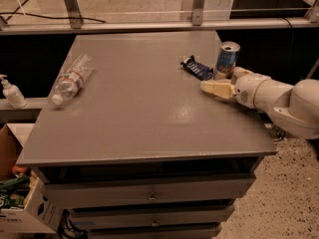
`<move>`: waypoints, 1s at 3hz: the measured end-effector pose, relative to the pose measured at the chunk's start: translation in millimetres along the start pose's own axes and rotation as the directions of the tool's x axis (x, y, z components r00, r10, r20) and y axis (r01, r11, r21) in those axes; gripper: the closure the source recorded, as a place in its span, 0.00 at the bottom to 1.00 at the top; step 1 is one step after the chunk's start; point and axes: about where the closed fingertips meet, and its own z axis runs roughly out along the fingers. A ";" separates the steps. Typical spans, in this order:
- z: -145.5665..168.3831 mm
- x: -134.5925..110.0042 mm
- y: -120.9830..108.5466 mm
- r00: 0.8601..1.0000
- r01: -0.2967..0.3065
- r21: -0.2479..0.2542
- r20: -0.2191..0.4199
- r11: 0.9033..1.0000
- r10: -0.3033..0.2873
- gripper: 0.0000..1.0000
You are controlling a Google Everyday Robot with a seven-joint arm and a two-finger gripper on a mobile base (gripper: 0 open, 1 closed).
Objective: Move redbull can near rxbar blueberry
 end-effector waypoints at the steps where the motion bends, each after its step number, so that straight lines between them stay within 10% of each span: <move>1: -9.9 2.8 -1.4 0.999 0.011 -0.006 -0.030 1.000 -0.011 0.00; 3: -89.3 -30.3 -45.2 0.994 0.110 -0.048 -0.020 0.993 -0.111 0.00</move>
Offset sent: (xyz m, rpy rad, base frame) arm -0.0296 -0.0426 0.0240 -0.0754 0.0042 0.0562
